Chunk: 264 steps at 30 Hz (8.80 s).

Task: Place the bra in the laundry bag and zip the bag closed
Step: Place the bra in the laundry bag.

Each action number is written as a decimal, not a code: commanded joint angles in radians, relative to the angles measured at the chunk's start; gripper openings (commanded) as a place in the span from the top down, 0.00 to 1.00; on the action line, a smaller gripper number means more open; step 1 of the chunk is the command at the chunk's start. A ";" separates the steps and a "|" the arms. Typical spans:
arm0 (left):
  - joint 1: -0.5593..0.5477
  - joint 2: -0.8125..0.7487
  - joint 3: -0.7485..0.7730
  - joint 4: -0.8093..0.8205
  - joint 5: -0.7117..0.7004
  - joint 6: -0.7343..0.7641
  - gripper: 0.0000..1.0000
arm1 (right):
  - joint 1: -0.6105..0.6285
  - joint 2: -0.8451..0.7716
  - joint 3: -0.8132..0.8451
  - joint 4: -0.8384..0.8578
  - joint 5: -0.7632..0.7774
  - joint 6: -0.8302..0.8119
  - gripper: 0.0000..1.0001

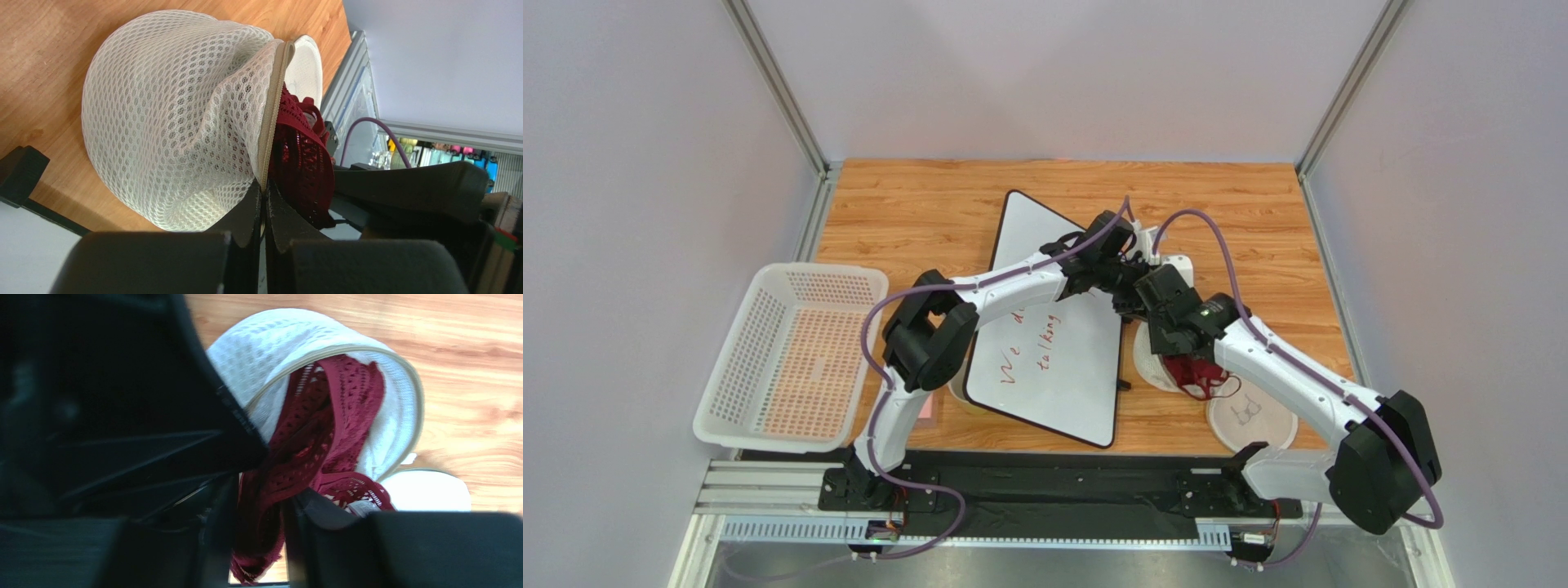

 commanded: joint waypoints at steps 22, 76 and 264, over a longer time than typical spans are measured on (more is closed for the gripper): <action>-0.009 -0.056 0.030 -0.119 -0.040 0.104 1.00 | -0.060 -0.251 0.127 -0.190 -0.351 0.036 0.24; -0.024 -0.059 0.040 -0.170 -0.015 0.143 1.00 | -0.065 -0.463 -0.203 -0.106 -0.071 0.366 1.00; -0.114 -0.202 0.210 -0.334 -0.264 0.295 0.94 | -0.858 -0.518 -0.108 -0.198 -0.106 0.292 1.00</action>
